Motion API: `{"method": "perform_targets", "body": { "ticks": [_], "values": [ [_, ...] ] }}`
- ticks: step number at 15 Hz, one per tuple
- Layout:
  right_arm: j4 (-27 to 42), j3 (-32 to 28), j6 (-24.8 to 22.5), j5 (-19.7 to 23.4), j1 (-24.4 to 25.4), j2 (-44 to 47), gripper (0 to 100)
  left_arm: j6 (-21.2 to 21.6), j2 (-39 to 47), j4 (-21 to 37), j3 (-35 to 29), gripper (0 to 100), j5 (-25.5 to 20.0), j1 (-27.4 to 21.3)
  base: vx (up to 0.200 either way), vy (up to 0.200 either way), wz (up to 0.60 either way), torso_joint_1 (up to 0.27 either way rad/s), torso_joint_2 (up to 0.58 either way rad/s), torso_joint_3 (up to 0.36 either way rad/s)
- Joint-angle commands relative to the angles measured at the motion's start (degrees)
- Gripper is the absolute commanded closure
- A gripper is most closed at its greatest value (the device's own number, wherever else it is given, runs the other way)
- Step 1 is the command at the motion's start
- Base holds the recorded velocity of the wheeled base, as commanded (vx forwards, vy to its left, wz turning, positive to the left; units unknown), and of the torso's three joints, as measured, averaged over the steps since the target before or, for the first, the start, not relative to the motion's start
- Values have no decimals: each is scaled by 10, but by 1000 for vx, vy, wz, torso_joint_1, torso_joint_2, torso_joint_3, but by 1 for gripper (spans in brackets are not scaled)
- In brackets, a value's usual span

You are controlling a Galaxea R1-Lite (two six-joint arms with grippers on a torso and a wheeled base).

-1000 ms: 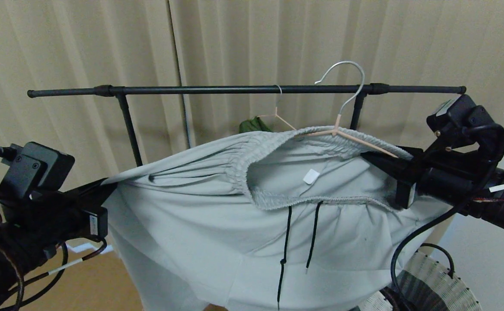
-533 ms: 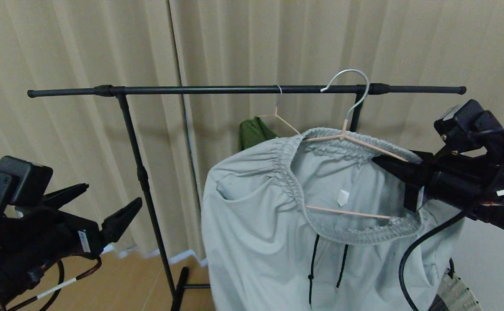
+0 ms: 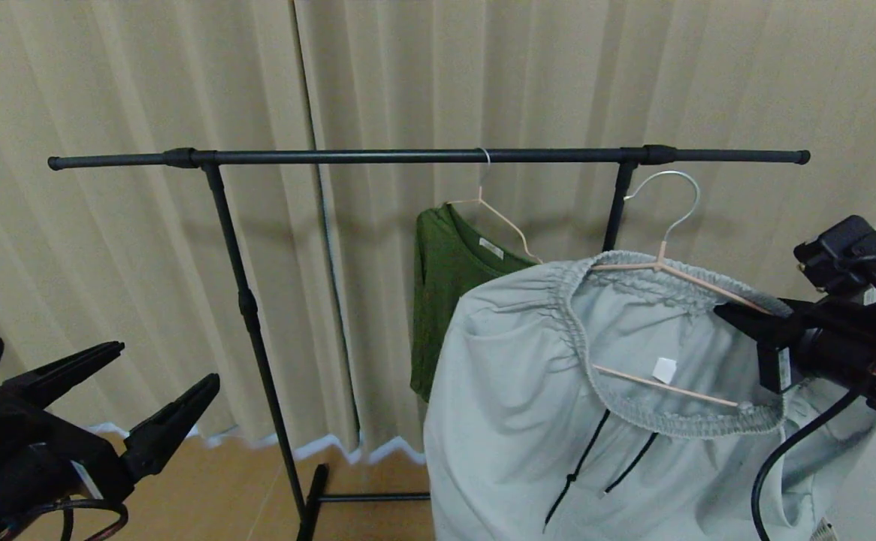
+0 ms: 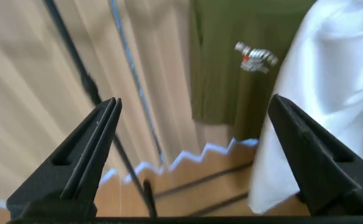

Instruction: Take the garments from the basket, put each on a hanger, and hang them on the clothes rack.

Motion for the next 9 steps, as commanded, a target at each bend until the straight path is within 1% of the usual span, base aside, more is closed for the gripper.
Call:
{"method": "perform_targets", "body": {
  "ticks": [1,3,5,7,9],
  "values": [
    [1,16,0,-13,-10,-4,100,0,-16,0,0,0,0,-1,0,0,0,0,0,0],
    [-2,36,0,-40,-32,-3,100,0,-14,0,3,0,0,-1,0,0,0,0,0,0],
    [-7,54,1,-52,-54,-7,100,0,-13,1,10,0,0,-1,0,0,0,0,0,0],
    [-8,74,1,-63,-97,-26,100,0,-12,1,10,0,1,0,0,0,0,0,0,0],
    [-7,80,1,-63,-135,-38,100,0,-11,2,14,0,1,3,0,0,0,0,0,0]
  ]
}}
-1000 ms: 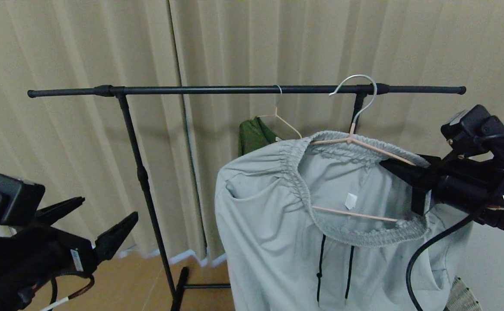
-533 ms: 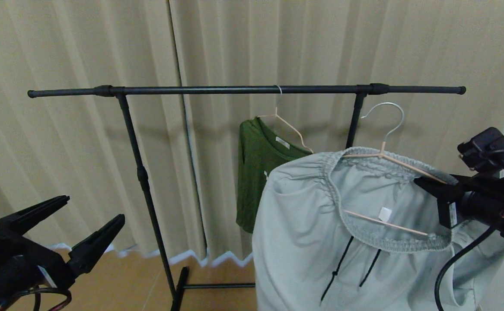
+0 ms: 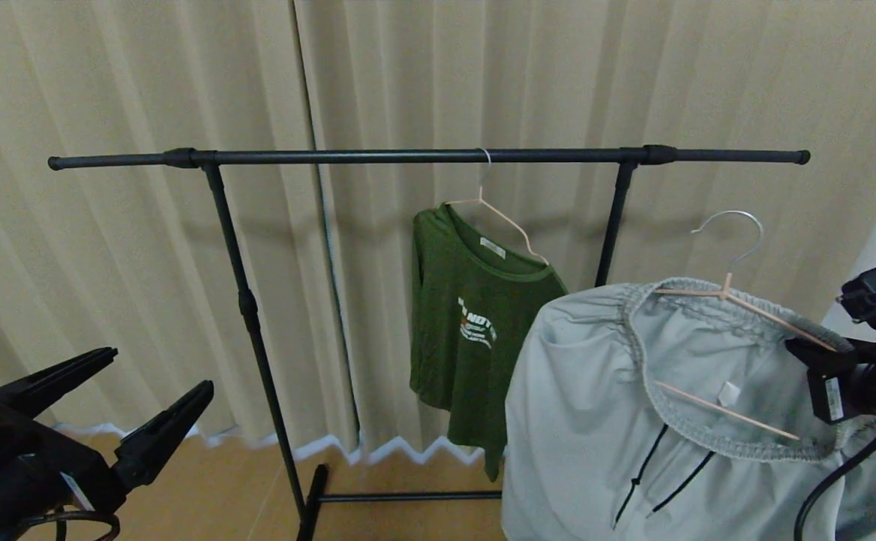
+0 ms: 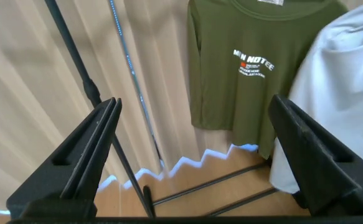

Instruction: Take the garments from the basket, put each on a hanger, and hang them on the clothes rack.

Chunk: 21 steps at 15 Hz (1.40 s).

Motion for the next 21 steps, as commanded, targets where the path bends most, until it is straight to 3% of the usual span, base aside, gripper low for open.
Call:
{"method": "perform_targets", "body": {
  "ticks": [1,3,8,16,21],
  "values": [
    [-1,19,0,0,-38,-15,100,-4,8,0,5,0,1,3,0,0,0,0,0,0],
    [-3,44,1,4,-76,-15,100,-5,11,0,11,0,0,16,0,0,0,0,0,0],
    [-146,114,-14,6,-154,-15,100,-4,12,-2,16,0,1,19,0,0,0,0,0,0],
    [-168,102,-16,12,-152,-18,100,2,13,-2,24,0,1,19,0,0,0,0,0,0],
    [-166,84,24,21,-151,-10,100,-5,8,-3,19,0,1,20,0,0,0,0,0,0]
  ]
}}
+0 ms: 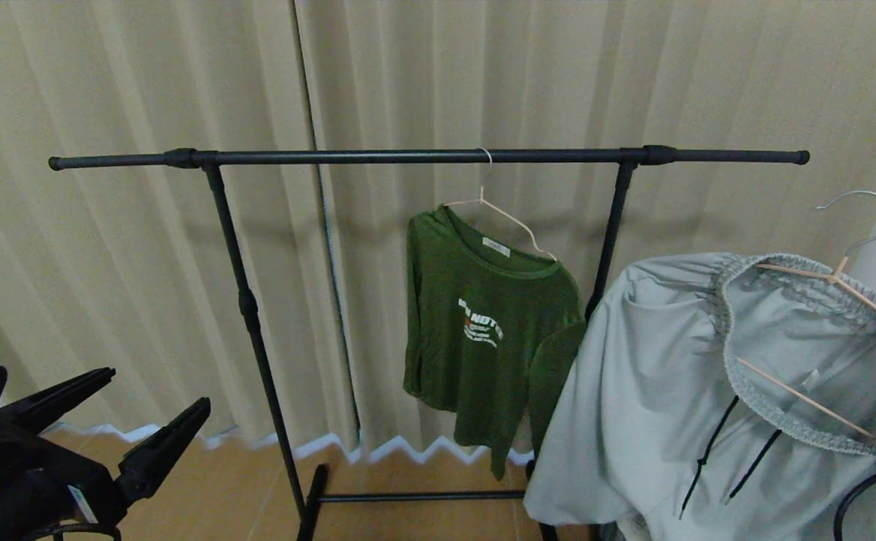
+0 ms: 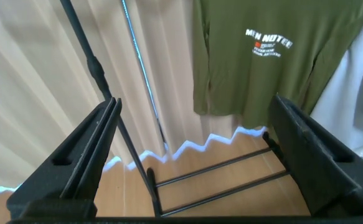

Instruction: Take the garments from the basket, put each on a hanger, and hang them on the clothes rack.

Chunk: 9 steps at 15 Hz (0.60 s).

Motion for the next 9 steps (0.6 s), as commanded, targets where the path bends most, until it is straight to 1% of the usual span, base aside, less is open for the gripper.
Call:
{"method": "perform_targets", "body": {
  "ticks": [1,2,3,5,9],
  "values": [
    [1,1,0,0,3,3,100,-1,0,0,-5,0,0,0,0,0,0,0,0,0],
    [1,3,0,0,22,0,100,-2,-5,0,-7,0,1,3,0,0,0,0,0,0],
    [1,4,0,0,37,-6,100,-1,-12,1,-9,0,0,17,0,0,0,0,0,0],
    [1,8,0,-1,54,-10,100,-1,-17,1,-12,0,-1,35,200,0,0,2,0,2],
    [1,12,0,-1,56,-10,100,0,-15,1,-12,0,-2,36,200,0,0,4,-1,2]
  ]
}}
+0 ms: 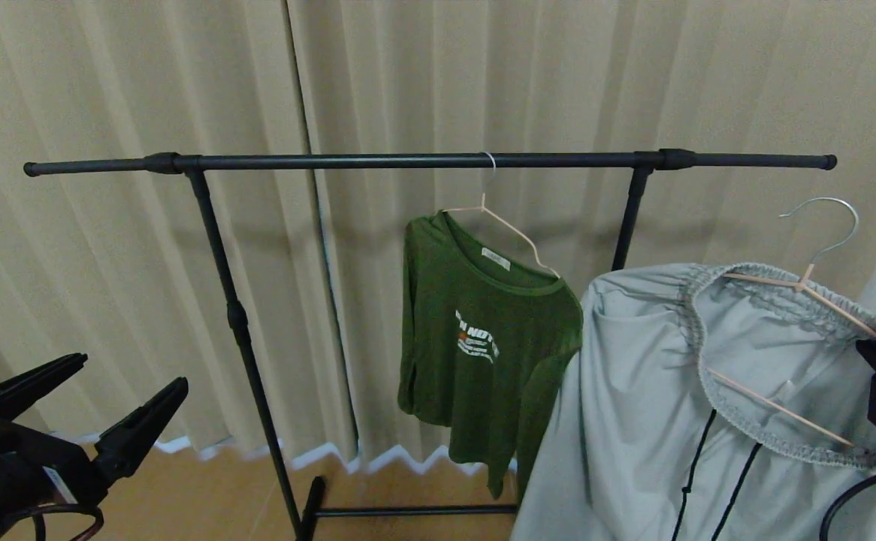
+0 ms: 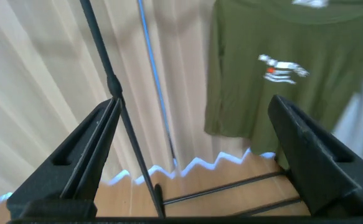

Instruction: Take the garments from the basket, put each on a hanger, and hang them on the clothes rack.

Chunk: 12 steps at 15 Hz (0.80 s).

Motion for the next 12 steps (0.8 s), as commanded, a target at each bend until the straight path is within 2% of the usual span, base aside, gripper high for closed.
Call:
{"method": "perform_targets", "body": {
  "ticks": [1,5,12],
  "values": [
    [-1,1,0,0,1,0,100,1,0,-1,3,0,0,1,200,0,0,7,2,-2],
    [-1,4,0,0,2,0,100,2,0,-1,5,0,-1,-1,200,0,0,4,2,6],
    [-1,11,-1,-4,28,-11,100,3,-2,-1,7,0,-1,-2,0,0,0,0,0,0]
  ]
}}
